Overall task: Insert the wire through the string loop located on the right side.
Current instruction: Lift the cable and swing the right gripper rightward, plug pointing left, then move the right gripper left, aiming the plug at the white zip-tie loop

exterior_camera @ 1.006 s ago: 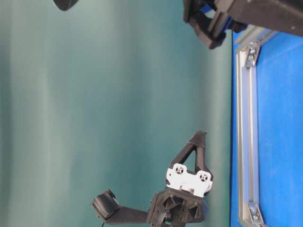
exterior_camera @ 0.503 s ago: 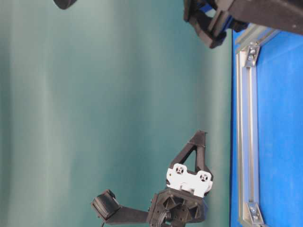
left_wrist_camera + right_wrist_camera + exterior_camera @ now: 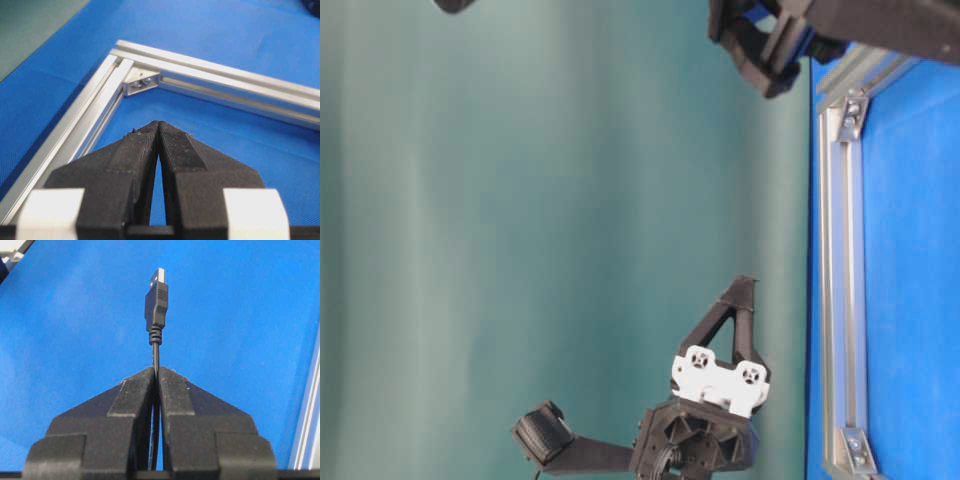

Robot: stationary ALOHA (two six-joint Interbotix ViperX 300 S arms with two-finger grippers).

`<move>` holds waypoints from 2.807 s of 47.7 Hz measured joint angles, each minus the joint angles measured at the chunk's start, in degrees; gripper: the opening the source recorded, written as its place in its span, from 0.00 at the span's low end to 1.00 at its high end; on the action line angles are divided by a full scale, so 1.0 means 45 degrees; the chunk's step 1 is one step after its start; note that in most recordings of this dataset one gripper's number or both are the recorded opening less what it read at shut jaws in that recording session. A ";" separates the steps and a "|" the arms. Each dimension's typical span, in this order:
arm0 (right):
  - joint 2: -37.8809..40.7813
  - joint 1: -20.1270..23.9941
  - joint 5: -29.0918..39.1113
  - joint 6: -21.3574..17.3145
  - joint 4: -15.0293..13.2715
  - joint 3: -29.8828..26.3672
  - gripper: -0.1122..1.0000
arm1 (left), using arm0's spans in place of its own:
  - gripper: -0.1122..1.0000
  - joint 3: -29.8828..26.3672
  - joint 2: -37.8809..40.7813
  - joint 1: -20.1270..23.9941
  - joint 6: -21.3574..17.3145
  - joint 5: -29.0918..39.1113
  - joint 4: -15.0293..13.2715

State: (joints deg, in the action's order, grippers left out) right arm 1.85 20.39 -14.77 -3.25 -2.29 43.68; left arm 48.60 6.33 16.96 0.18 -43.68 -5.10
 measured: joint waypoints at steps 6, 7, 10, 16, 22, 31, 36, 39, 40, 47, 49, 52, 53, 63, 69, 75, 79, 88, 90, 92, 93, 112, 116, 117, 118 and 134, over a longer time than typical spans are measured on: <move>-0.0488 0.0176 0.0156 0.0000 0.0020 0.0449 0.07 | 0.08 0.0000 0.0000 0.0000 0.0000 0.0020 0.0000; -0.0605 0.0215 0.0215 -0.0020 0.0020 0.0586 0.07 | 0.08 0.0000 0.0000 0.0000 0.0000 0.0020 0.0000; -0.1016 0.0293 0.0391 -0.0039 0.0039 0.0977 0.07 | 0.08 0.0000 0.0000 0.0000 0.0020 0.0000 0.0000; -0.1914 0.0332 0.0605 -0.0254 0.0176 0.1895 0.07 | 0.08 0.0000 0.0000 0.0020 0.0000 0.0000 0.0000; -0.2969 0.0430 0.0801 -0.0449 0.0234 0.2852 0.07 | 0.08 0.0000 -0.0020 0.0000 0.0000 0.0000 0.0000; -0.4805 0.0801 0.1621 -0.0527 0.0332 0.4316 0.07 | 0.08 0.0000 -0.0098 0.0000 0.0000 0.0020 -0.0020; -0.5645 0.0840 0.2266 -0.0605 0.0488 0.4824 0.07 | 0.08 0.0000 -0.0137 0.0000 0.0000 0.0020 0.0000; -0.6113 0.0840 0.2617 -0.0625 0.0527 0.5098 0.07 | 0.08 0.0000 -0.0137 -0.0020 0.0000 0.0020 0.0000; -0.6250 0.0840 0.2715 -0.0625 0.0547 0.5176 0.07 | 0.08 0.0000 -0.0137 -0.0020 0.0000 0.0020 -0.0020; -0.6816 0.0840 0.3086 -0.0625 0.0566 0.5508 0.07 | 0.08 0.0000 -0.0137 -0.0020 0.0000 0.0000 0.0000; -0.6875 0.0840 0.3105 -0.0625 0.0566 0.5586 0.07 | 0.08 0.0000 -0.0137 -0.0020 0.0000 0.0000 0.0000; -0.6895 0.0840 0.3105 -0.0625 0.0566 0.5645 0.07 | 0.08 0.0000 -0.0137 -0.0039 0.0000 0.0000 0.0000; -0.6895 0.0840 0.3105 -0.0625 0.0566 0.5645 0.07 | 0.08 -0.0020 -0.0137 -0.0039 0.0000 0.0020 0.0000; -0.6816 0.0859 0.3008 -0.0625 0.0566 0.5645 0.07 | 0.08 -0.0020 -0.0137 -0.0039 0.0000 0.0000 -0.0020; -0.6797 0.0840 0.2988 -0.0625 0.0566 0.5645 0.07 | 0.08 -0.0020 -0.0137 -0.0039 0.0000 0.0020 0.0000; -0.6797 0.0801 0.2969 -0.0625 0.0586 0.5664 0.07 | 0.08 -0.0020 -0.0137 -0.0039 0.0000 0.0000 -0.0020; -0.6797 0.0527 0.2969 -0.0625 0.0547 0.5645 0.07 | 0.08 -0.0020 -0.0137 -0.0039 0.0000 0.0000 0.0000; -0.6816 -0.0586 0.2969 -0.0586 0.0449 0.5703 0.07 | 0.08 -0.0020 -0.0137 -0.0059 0.0000 0.0000 0.0000; -0.6816 -0.0840 0.2988 -0.0566 0.0430 0.5742 0.07 | 0.08 -0.0020 -0.0137 -0.0078 0.0000 0.0020 -0.0020; -0.6816 -0.1133 0.3008 -0.0566 0.0391 0.5762 0.07 | 0.08 -0.0020 -0.0137 -0.0098 0.0000 0.0000 0.0000; -0.6816 -0.1289 0.3008 -0.0566 0.0371 0.5781 0.07 | 0.08 -0.0020 -0.0137 -0.0098 0.0000 0.0020 0.0000; -0.6836 -0.3398 0.3008 -0.0566 0.0254 0.5957 0.07 | 0.08 -0.0039 -0.0137 -0.0234 0.0000 0.0020 0.0000; -0.6836 -0.3652 0.2988 -0.0566 0.0254 0.5957 0.07 | 0.08 -0.0059 -0.0137 -0.0254 0.0000 0.0020 0.0000; -0.6836 -0.3672 0.2988 -0.0566 0.0254 0.5957 0.07 | 0.08 -0.0059 -0.0137 -0.0254 0.0000 0.0020 0.0000; -0.6836 -0.3691 0.2988 -0.0566 0.0254 0.5938 0.07 | 0.08 -0.0078 -0.0137 -0.0254 0.0000 0.0000 0.0000; -0.6836 -0.3711 0.2969 -0.0547 0.0254 0.5977 0.07 | 0.08 -0.0078 -0.0117 -0.0254 0.0000 0.0000 0.0000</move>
State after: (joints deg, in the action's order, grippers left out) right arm -28.92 3.69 -1.41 -5.71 -1.14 70.58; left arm 48.25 5.80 15.82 0.18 -43.68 -5.10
